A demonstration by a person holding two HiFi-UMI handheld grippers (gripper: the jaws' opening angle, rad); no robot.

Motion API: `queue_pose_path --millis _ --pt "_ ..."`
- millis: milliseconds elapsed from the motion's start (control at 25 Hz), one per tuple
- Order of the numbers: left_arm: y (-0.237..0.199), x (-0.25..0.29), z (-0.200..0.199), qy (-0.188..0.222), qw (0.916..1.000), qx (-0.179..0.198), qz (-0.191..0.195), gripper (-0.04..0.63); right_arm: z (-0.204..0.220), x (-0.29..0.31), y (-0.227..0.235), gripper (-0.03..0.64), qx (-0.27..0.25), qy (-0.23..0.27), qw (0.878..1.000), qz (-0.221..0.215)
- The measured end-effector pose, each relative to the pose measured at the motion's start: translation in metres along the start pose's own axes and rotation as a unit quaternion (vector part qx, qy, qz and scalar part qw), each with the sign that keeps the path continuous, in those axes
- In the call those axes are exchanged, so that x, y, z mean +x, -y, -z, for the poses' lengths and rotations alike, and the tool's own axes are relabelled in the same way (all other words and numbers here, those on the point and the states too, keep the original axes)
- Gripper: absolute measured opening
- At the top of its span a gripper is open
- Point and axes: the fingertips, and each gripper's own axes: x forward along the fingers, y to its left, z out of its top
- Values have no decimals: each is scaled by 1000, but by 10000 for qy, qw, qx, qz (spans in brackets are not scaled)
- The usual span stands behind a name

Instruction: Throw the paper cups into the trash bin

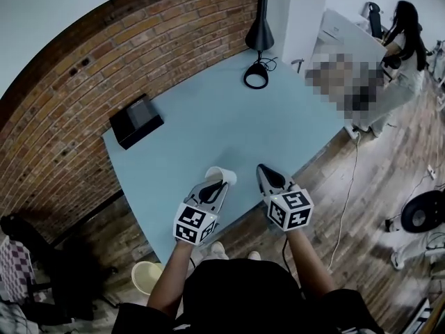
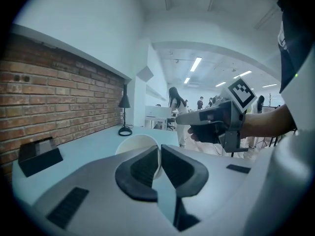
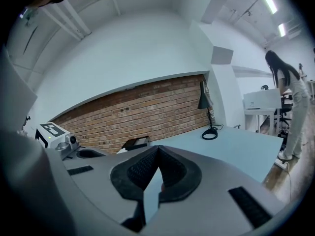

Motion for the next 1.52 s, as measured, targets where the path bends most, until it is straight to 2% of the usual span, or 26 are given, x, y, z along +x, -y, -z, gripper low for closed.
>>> queue_pose_path --millis 200,600,720,1080,1320,1520 --pt "0 -21 -6 163 9993 -103 -310 32 0 2 -17 -6 -32 -12 9995 -323" --pt "13 -59 12 171 9947 -290 -972 31 1 -3 -51 -6 -228 -26 9952 -950" --pt "17 -69 13 288 9923 -430 -1124 31 4 -7 -59 -6 -247 -48 9936 -1101" --pt "25 -108 24 551 9798 -917 -1691 32 16 -21 -87 -6 -446 -142 9866 -1564" --pt "39 -134 21 888 9694 -993 -2062 32 24 -33 -107 -6 -631 -202 9799 -1882" --pt "49 -147 29 898 9649 -1024 -2247 32 31 -34 -127 -6 -746 -269 9727 -2181"
